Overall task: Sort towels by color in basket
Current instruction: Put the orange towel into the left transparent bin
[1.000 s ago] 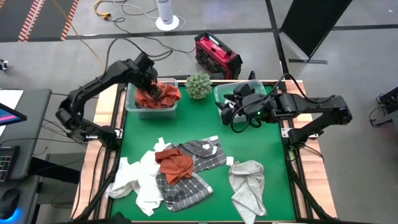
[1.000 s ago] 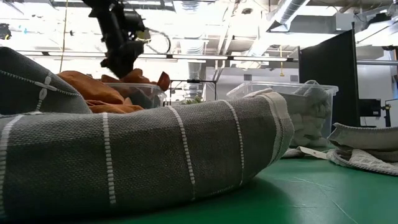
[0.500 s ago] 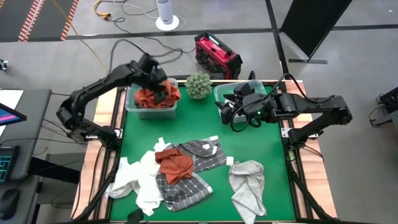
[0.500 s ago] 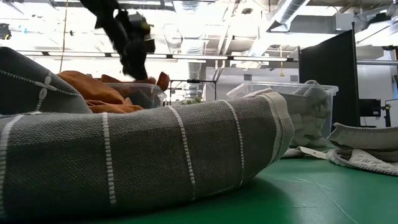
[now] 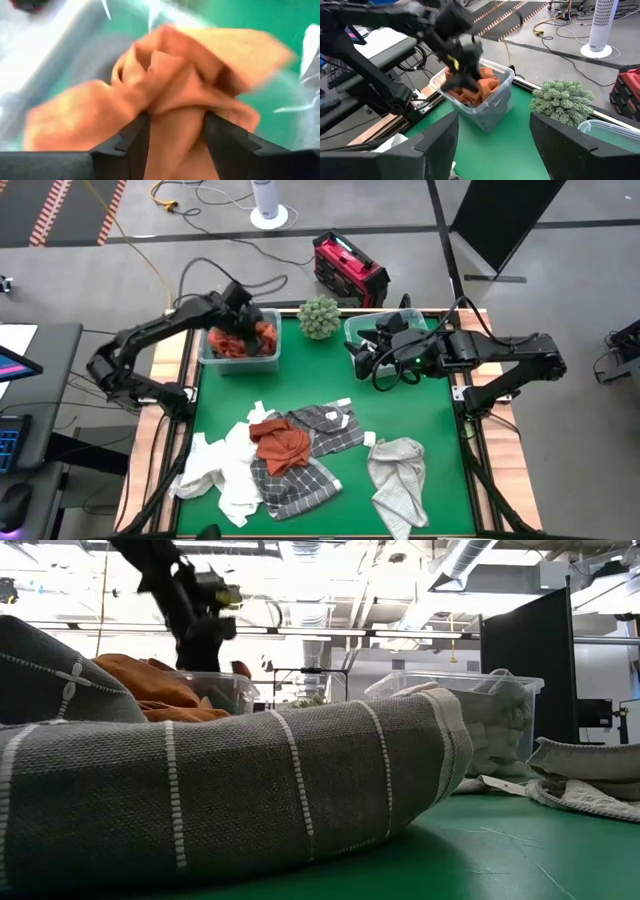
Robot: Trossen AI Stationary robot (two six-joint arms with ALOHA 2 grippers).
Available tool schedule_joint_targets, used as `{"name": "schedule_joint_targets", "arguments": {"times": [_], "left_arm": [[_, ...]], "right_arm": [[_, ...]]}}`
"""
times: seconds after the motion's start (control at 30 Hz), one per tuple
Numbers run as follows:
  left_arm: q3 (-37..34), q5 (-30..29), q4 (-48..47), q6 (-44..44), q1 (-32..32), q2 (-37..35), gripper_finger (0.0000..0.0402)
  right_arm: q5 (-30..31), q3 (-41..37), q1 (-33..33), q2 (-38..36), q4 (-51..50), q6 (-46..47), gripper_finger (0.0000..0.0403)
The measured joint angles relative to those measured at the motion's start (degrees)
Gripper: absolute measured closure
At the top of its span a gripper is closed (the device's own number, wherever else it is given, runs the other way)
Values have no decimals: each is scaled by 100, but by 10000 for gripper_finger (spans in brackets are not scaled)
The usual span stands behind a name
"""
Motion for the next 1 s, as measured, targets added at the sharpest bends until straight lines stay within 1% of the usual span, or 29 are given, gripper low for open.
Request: {"name": "schedule_joint_targets", "arguments": {"times": [0.07,0.17,0.37,0.43,0.53,0.6,0.77,0.9,1.0], "left_arm": [[337,-56,-263,-216,0,-88,226],[892,-203,-746,-895,18,-107,226],[1939,-299,-2233,-1997,28,-61,226],[2193,-295,-2429,-2248,26,-71,226],[2425,-320,-2301,-2522,28,-72,226],[2401,-358,-1963,-2577,28,-72,226],[1845,-358,-1145,-2725,-11,196,226],[1109,-213,-484,-2757,-15,525,226],[338,-208,19,-2762,-15,890,226]], "right_arm": [[0,0,0,0,0,-15,117],[0,0,2,0,0,-50,117],[0,0,2,0,0,-69,117],[0,0,2,0,-2,-85,117],[0,0,2,0,-1,-160,117],[0,0,-10,0,0,-191,117],[0,0,-42,0,-2,-211,117],[0,0,-26,0,-3,-187,117],[0,0,-24,0,-2,-168,117]]}}
